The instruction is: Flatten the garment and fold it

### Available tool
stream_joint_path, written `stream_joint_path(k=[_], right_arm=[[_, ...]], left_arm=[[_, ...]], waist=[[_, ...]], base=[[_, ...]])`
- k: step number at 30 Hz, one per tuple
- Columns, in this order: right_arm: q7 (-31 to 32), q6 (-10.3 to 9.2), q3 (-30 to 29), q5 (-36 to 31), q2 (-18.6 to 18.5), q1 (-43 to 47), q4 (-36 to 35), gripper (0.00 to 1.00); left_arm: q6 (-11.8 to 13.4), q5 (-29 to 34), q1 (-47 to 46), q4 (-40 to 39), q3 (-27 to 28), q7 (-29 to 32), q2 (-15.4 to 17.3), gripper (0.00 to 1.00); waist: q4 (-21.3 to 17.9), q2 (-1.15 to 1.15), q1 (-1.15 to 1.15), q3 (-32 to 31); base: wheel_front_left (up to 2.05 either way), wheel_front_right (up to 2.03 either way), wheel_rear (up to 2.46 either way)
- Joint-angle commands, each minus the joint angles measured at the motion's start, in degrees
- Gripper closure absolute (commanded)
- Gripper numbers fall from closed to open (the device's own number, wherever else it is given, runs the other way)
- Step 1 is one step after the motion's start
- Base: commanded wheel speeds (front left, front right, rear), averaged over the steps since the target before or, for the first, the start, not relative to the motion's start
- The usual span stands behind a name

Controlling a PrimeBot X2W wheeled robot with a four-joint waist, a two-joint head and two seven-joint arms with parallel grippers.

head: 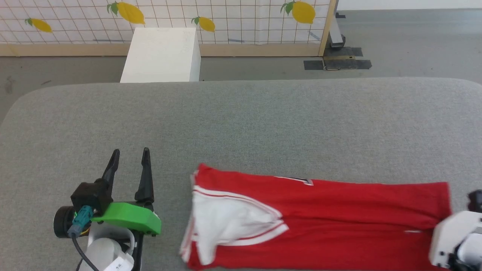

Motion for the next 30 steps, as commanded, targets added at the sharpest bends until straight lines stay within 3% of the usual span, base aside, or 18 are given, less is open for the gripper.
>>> stream_joint_path(k=[1,6,11,15,19,23,26,30], right_arm=[[-0.72,-0.11,-2.02,-1.95,-0.19,-0.23,-0.25,1.0],[-3.61,-0.11,-8.72,-7.82,-0.19,-1.2,-0.09,1.0],[-1.77,-0.11,-6.92,-4.32,-0.19,-0.72,-2.54,1.0],[5.55,-0.11,-0.2,2.65,-0.19,2.85,-10.31,1.0],[13.46,-0.11,9.04,10.7,-0.19,7.58,-24.72,1.0],[16.95,-0.11,19.29,13.04,-0.19,9.54,-37.05,1.0],[17.58,-0.11,27.05,12.36,-0.19,8.45,-41.03,1.0],[16.43,-0.11,35.96,10.02,-0.19,4.08,-39.33,1.0]], left_arm=[[-0.4,0.58,-0.4,0.09,0.34,-0.27,-0.39,0.0],[-0.78,1.08,-0.37,0.1,0.51,-0.27,-0.87,0.0],[-1.07,1.36,0.15,0.28,1.0,-0.27,-1.09,0.0],[-1.35,1.59,0.38,0.47,1.29,-0.27,-1.1,0.0],[-1.56,1.81,0.22,0.48,1.37,-0.27,-1.19,0.0],[-1.73,1.96,-0.29,0.53,1.24,-0.27,-1.37,0.0],[-1.82,2.05,-0.75,0.56,1.21,-0.27,-1.48,0.0],[-1.99,2.11,-1.5,0.68,1.07,-0.27,-1.63,0.0]], waist=[[0.06,0.0,0.0,0.15],[0.32,0.0,0.0,0.41],[0.34,0.0,0.0,-0.08],[0.36,0.0,0.0,-0.29],[0.61,0.0,0.0,-0.28],[1.14,0.0,0.0,0.11],[1.55,0.0,0.0,0.58],[2.31,0.0,0.0,1.41]], base=[[0.0,0.0,0.0],[0.0,0.0,0.0],[0.0,0.0,0.0],[0.0,0.0,0.0],[0.0,0.0,0.0],[0.0,0.0,0.0],[0.0,0.0,0.0],[0.0,0.0,0.0]])
